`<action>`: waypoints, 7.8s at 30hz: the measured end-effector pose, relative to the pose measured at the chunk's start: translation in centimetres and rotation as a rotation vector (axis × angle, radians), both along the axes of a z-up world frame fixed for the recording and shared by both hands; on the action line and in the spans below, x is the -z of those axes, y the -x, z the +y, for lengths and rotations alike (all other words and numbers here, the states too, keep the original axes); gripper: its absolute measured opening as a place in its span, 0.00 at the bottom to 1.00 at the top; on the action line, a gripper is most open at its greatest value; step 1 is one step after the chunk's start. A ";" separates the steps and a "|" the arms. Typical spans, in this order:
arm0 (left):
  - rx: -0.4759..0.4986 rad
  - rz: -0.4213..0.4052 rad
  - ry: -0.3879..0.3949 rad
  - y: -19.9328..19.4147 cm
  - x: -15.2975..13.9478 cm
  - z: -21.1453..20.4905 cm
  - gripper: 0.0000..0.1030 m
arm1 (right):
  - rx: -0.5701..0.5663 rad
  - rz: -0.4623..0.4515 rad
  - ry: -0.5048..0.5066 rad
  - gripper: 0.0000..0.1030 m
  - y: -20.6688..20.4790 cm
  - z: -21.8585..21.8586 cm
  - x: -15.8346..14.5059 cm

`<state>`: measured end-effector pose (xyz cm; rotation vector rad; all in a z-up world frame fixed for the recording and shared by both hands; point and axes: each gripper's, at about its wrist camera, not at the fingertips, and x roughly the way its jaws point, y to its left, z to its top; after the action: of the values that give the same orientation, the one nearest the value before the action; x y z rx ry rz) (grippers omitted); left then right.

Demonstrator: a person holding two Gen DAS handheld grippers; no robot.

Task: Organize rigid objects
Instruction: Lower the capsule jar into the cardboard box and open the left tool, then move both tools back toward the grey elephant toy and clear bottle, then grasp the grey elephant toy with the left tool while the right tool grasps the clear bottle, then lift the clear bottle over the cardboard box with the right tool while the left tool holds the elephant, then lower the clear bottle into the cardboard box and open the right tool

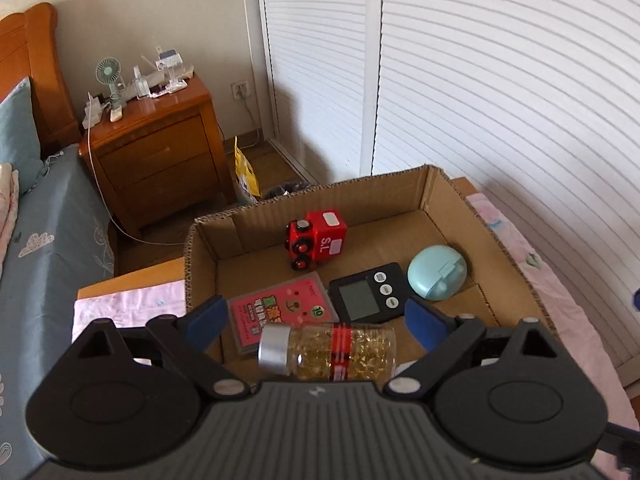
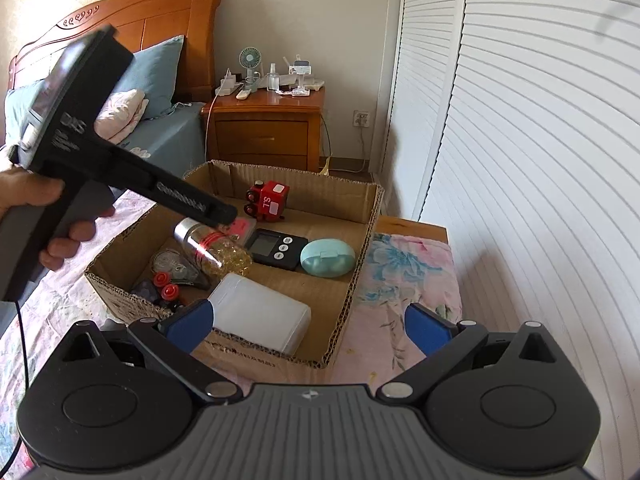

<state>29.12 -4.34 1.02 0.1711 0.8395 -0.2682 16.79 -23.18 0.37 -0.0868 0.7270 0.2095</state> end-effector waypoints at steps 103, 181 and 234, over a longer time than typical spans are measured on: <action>-0.033 -0.021 0.050 14.7 9.5 6.6 0.96 | 0.132 0.041 0.067 1.00 3.4 6.3 10.6; 0.136 0.042 0.074 16.8 4.7 5.5 0.70 | -0.006 -0.045 0.076 0.93 4.8 5.0 2.9; 0.091 -0.023 0.058 14.8 0.5 6.3 0.71 | 0.053 0.010 0.071 1.00 -1.0 4.3 2.3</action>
<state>14.31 2.00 0.48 0.1578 0.8013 -0.3754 17.76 -18.89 -1.95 -0.1335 0.7464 0.1334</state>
